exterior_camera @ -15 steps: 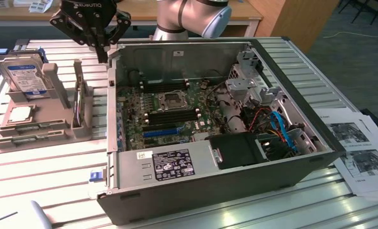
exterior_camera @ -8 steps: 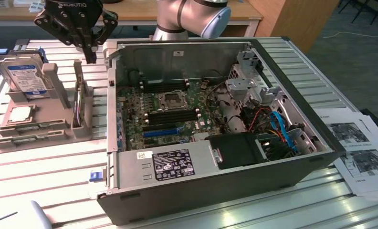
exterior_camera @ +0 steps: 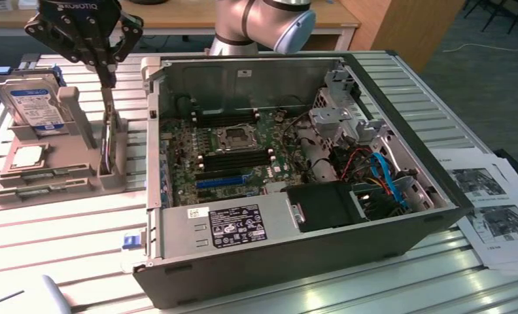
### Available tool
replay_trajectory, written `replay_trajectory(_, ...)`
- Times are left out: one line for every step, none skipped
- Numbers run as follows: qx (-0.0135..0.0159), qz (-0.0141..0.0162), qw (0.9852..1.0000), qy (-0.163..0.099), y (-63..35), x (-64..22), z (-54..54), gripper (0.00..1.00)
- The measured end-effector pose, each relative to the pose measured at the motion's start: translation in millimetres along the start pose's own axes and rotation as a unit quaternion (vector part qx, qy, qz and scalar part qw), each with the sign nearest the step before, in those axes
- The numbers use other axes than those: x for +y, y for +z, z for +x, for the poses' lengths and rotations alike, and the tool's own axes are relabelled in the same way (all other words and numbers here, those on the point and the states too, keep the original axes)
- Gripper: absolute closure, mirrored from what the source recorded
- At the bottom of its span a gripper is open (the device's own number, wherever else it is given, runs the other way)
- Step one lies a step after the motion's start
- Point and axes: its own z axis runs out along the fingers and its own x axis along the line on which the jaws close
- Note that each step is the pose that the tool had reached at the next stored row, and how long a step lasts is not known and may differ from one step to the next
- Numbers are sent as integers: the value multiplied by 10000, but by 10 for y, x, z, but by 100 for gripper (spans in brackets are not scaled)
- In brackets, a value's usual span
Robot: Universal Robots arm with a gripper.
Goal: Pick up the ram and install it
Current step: 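Reach for the ram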
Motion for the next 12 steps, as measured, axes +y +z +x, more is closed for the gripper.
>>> replay_trajectory(0, 0, 10000, 0, -1, -2, 26, 90)
replay_trajectory(0, 0, 10000, 0, -2, -4, 55, 90)
replay_trajectory(0, 0, 10000, 0, -2, -6, 80, 90)
replay_trajectory(0, 0, 10000, 1, -3, -8, 106, 90)
replay_trajectory(0, 0, 10000, 0, -4, -10, 131, 90)
replay_trajectory(0, 0, 10000, 1, -4, -11, 158, 90)
replay_trajectory(0, 0, 10000, 0, -5, -14, 184, 90)
replay_trajectory(0, 0, 10000, 0, -6, -16, 215, 90)
replay_trajectory(0, 0, 10000, 0, -7, -18, 246, 90)
replay_trajectory(0, 0, 10000, 0, -8, -21, 277, 90)
replay_trajectory(0, 0, 10000, 0, -8, -23, 308, 90)
replay_trajectory(0, 0, 10000, 0, -9, -25, 339, 90)
